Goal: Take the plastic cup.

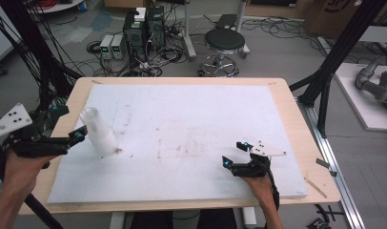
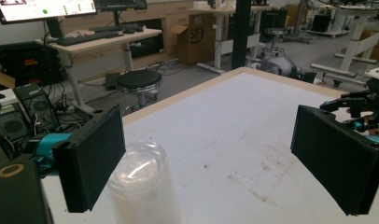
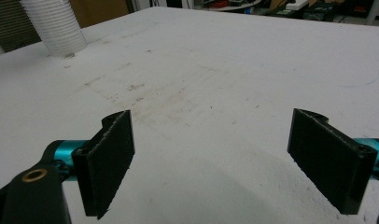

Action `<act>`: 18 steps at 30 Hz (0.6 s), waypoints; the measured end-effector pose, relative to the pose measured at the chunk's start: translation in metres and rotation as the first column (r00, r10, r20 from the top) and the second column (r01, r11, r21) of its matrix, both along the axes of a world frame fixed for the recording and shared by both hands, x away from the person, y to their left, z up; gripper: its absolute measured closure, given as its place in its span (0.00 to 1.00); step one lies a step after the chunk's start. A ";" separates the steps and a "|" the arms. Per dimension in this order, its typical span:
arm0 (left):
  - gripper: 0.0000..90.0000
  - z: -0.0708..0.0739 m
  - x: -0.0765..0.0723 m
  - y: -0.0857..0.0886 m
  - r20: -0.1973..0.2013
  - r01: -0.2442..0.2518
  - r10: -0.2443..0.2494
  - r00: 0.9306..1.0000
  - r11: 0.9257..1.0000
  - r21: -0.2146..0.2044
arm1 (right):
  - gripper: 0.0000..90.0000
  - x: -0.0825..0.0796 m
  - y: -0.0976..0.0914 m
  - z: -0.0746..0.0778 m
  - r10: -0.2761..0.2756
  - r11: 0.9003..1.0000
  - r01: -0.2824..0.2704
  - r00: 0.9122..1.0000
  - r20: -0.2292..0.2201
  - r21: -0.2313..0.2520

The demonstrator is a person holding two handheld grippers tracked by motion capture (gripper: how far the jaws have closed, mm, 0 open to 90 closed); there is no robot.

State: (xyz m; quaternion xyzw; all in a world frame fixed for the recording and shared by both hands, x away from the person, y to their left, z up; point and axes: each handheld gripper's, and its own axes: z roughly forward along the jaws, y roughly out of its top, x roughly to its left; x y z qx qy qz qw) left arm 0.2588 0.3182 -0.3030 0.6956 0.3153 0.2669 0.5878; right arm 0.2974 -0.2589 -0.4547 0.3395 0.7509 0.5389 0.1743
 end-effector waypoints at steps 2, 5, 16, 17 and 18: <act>0.11 0.003 0.007 0.000 -0.012 0.004 -0.004 1.000 1.000 0.017 | 0.16 0.000 0.000 0.000 0.000 1.000 0.000 1.000 0.003 0.001; 0.11 0.004 0.016 0.000 -0.029 0.013 -0.012 1.000 0.999 0.038 | 0.16 0.000 0.000 0.000 -0.001 1.000 0.001 1.000 -0.001 0.000; 0.11 -0.005 0.066 -0.006 -0.180 0.025 -0.004 0.984 0.993 0.113 | 0.16 0.000 -0.001 0.000 0.001 1.000 -0.001 1.000 0.004 0.003; 0.11 -0.007 0.068 -0.007 -0.187 0.028 -0.006 0.982 0.993 0.117 | 0.16 0.000 -0.001 0.000 0.001 1.000 -0.001 1.000 -0.001 0.004; 0.11 -0.008 0.070 -0.007 -0.198 0.030 -0.005 0.980 0.992 0.122 | 0.16 0.000 -0.001 0.000 0.001 1.000 -0.001 1.000 -0.001 0.004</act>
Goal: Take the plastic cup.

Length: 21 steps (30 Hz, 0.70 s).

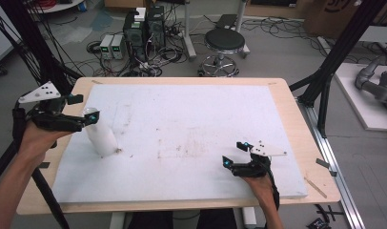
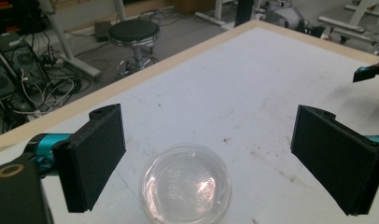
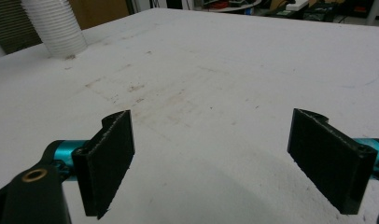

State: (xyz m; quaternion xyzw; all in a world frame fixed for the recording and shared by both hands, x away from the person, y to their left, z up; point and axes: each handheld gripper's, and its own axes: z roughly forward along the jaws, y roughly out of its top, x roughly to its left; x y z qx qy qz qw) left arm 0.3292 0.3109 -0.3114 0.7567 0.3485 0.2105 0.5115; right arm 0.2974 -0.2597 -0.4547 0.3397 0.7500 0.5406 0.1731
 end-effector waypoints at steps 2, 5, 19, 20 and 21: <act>0.11 -0.003 0.002 -0.002 -0.014 0.004 -0.004 1.000 1.000 0.010 | 0.16 0.000 0.000 0.000 0.001 1.000 -0.001 1.000 0.004 0.001; 0.11 -0.008 0.004 -0.004 -0.037 0.015 -0.013 0.999 0.999 0.043 | 0.16 0.000 0.000 0.000 0.003 1.000 -0.003 1.000 0.002 0.001; 0.18 -0.023 0.013 -0.005 -0.118 0.016 -0.002 0.993 0.992 0.123 | 0.16 0.000 0.000 0.000 0.003 1.000 -0.003 1.000 0.002 0.000; 0.18 -0.023 0.012 -0.005 -0.121 0.016 -0.001 0.993 0.992 0.127 | 0.16 0.000 0.000 0.000 0.003 1.000 -0.003 1.000 0.002 0.000; 0.20 -0.023 0.012 -0.004 -0.125 0.019 -0.003 0.992 0.991 0.131 | 0.16 0.000 0.000 0.000 0.002 1.000 -0.002 1.000 0.002 0.000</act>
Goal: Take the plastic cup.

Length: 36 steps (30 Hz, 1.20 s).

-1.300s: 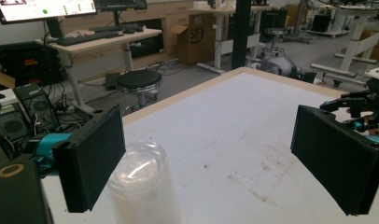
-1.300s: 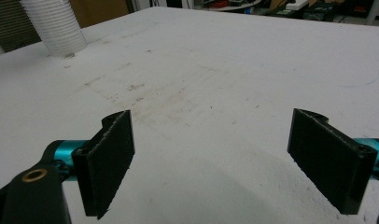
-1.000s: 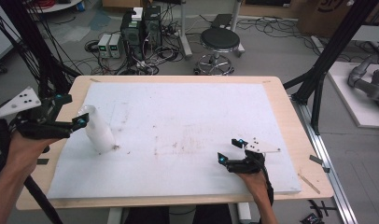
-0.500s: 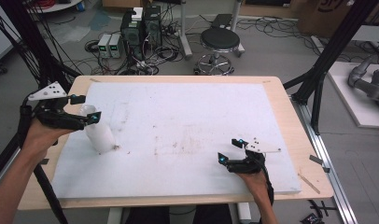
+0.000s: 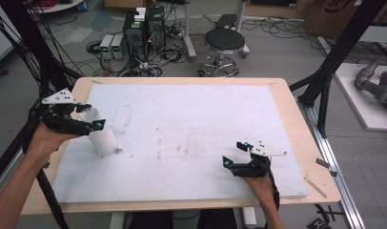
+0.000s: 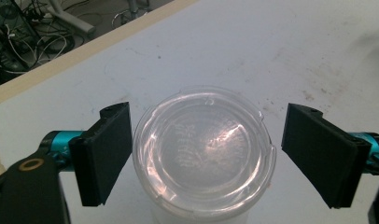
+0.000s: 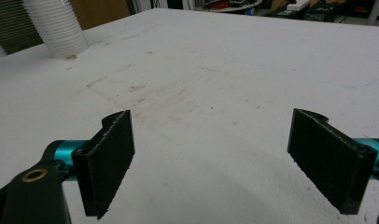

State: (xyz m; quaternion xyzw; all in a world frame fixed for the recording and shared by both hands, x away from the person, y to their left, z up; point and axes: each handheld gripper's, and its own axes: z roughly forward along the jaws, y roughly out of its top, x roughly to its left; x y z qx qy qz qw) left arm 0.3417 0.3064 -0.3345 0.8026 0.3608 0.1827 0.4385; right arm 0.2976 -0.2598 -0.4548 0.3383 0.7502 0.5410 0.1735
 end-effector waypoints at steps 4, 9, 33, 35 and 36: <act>0.22 -0.001 0.001 0.000 -0.013 -0.003 0.003 1.000 1.000 0.015 | 0.16 0.000 0.000 0.000 0.001 1.000 -0.001 1.000 0.000 -0.001; 0.24 -0.003 0.003 0.000 -0.024 -0.014 0.015 1.000 0.999 0.032 | 0.16 0.000 0.000 0.000 0.000 1.000 0.000 1.000 0.001 0.000; 0.41 -0.005 0.003 0.000 -0.046 -0.004 0.006 0.999 0.999 0.041 | 0.16 0.000 0.000 0.000 -0.001 1.000 0.001 1.000 -0.001 -0.001; 0.41 -0.004 0.002 0.000 -0.046 -0.004 0.006 0.999 0.999 0.041 | 0.16 0.000 0.000 0.000 -0.002 1.000 0.002 1.000 0.000 -0.001; 0.41 -0.003 0.002 0.000 -0.045 -0.006 0.008 0.999 0.999 0.041 | 0.16 0.000 0.000 0.000 -0.002 1.000 0.002 1.000 0.000 -0.001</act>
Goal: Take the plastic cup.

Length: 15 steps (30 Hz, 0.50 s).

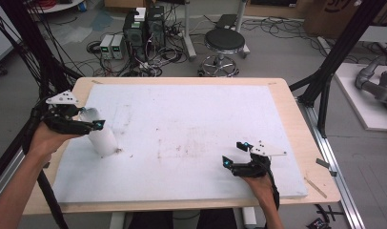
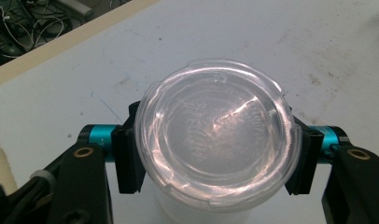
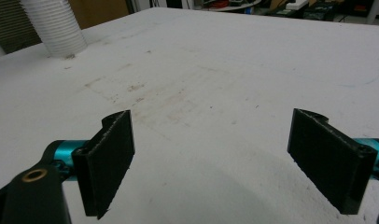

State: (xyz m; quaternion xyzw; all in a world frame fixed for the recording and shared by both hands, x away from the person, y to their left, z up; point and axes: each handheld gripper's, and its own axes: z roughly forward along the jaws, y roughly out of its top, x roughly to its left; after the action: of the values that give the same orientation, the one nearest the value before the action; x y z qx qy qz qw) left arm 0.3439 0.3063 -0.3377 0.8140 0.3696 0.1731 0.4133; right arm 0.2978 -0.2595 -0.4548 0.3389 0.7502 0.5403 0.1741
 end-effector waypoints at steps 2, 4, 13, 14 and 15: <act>0.41 0.002 0.000 0.000 0.003 0.002 -0.002 1.000 1.000 0.005 | 0.16 0.000 0.000 0.000 0.000 1.000 0.000 1.000 -0.001 0.001; 0.41 0.005 0.000 0.000 0.007 0.004 -0.005 1.000 1.000 0.005 | 0.16 0.000 0.000 0.000 -0.002 1.000 0.002 1.000 -0.004 0.001; 0.41 0.056 -0.003 -0.002 0.071 0.008 -0.009 0.997 1.000 0.010 | 0.16 0.000 0.000 0.000 -0.002 1.000 0.002 1.000 -0.007 0.002; 0.41 0.064 -0.004 -0.002 0.084 0.012 -0.013 0.996 1.000 0.013 | 0.16 0.000 0.000 0.000 -0.002 1.000 0.002 1.000 -0.008 0.003; 0.41 0.073 -0.005 -0.003 0.097 0.013 -0.014 0.995 1.000 0.013 | 0.16 0.000 0.000 0.000 -0.002 1.000 0.002 1.000 -0.008 0.003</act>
State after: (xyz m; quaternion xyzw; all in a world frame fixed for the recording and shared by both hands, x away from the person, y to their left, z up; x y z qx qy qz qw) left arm 0.3385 0.3029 -0.2647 0.8097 0.3425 0.2119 0.4267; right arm 0.2979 -0.2596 -0.4548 0.3423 0.7499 0.5397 0.1711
